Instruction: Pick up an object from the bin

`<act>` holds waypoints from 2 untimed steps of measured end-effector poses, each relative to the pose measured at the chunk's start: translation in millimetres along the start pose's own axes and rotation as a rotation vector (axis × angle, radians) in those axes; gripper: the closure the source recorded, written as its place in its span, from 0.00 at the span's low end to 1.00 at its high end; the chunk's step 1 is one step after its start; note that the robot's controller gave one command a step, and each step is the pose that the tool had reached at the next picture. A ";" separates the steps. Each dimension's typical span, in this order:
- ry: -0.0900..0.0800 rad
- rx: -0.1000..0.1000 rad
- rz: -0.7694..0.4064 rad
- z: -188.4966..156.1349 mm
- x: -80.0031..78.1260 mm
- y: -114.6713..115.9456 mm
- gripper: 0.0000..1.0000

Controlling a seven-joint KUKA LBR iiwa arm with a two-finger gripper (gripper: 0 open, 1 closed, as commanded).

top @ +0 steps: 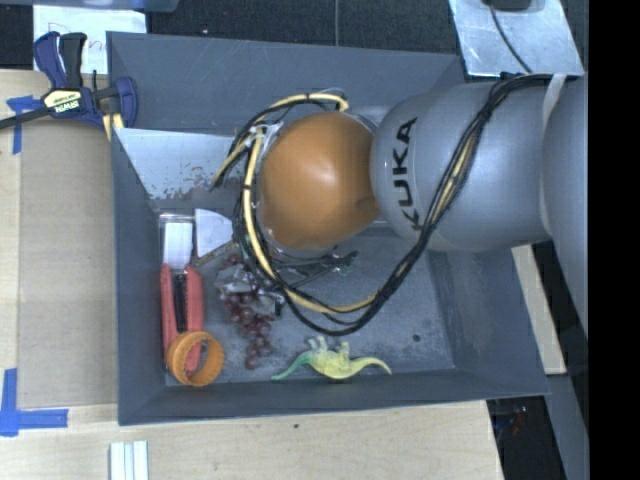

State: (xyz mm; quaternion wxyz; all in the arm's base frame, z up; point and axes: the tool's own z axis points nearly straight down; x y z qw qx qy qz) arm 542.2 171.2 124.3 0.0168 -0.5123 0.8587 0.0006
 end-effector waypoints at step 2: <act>-0.001 0.000 0.003 -33.9 -0.9 -0.9 1.00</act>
Offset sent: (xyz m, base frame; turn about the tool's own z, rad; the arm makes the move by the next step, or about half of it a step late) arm 0.0010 0.0001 0.0549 0.0007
